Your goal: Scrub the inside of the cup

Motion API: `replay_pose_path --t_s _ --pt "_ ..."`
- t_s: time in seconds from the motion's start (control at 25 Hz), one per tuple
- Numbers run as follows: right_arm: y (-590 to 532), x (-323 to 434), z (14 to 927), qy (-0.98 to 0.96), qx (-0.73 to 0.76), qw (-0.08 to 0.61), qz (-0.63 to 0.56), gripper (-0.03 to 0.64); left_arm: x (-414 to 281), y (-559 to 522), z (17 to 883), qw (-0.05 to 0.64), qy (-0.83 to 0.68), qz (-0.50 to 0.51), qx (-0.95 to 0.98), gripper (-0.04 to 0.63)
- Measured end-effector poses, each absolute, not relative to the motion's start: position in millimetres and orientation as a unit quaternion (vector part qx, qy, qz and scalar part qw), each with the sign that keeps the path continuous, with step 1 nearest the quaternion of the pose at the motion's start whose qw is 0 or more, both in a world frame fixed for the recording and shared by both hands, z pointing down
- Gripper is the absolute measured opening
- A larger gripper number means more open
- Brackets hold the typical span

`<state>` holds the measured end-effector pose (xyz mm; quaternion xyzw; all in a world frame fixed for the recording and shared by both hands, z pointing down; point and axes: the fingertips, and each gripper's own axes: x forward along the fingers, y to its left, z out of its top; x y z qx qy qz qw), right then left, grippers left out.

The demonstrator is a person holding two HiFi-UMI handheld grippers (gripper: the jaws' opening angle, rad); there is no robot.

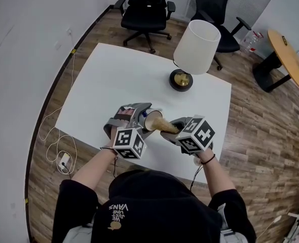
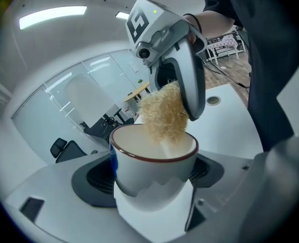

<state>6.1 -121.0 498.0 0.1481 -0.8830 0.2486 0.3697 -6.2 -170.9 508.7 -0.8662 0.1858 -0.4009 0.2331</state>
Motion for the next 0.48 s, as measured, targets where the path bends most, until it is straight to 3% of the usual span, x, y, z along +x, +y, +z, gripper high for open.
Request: replay_pose_path --t_s 0.2,0.48 --pt "-108 -14 499 -0.894 0.116 0.343 0.263 0.094 -2 -172 516 0.227 0.181 -0.403 -0.868 0.399" --pt "-136 -12 475 -0.931 0.178 0.212 0.239 0.094 1 -185 516 0.146 0.211 -0.347 -0.902 0.4"
